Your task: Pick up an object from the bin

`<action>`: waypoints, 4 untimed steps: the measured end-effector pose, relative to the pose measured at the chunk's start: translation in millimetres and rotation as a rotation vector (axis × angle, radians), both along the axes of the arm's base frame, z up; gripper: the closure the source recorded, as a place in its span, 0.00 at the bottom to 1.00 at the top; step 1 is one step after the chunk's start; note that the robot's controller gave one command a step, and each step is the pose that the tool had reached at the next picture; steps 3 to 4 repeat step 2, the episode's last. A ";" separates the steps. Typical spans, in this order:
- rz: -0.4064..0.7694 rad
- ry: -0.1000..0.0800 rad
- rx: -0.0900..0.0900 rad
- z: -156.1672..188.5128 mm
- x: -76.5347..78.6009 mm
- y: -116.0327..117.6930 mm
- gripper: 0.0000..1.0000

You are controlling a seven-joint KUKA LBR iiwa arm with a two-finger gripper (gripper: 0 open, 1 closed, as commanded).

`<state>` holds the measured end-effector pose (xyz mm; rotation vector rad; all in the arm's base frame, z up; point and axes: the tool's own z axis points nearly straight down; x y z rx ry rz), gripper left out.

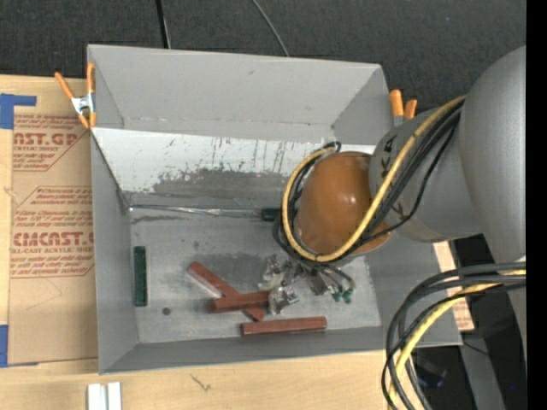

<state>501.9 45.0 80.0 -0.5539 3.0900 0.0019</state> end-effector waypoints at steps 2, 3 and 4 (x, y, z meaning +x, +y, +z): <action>0.088 -0.002 -0.001 159.7 2.5 -0.6 1.00; 0.088 -0.002 -0.001 159.7 2.5 -0.6 1.00; 0.088 -0.002 -0.001 159.7 2.5 -0.6 1.00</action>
Offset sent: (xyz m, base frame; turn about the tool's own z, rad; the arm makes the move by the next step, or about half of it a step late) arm 0.0016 -0.0015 0.1594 -0.0882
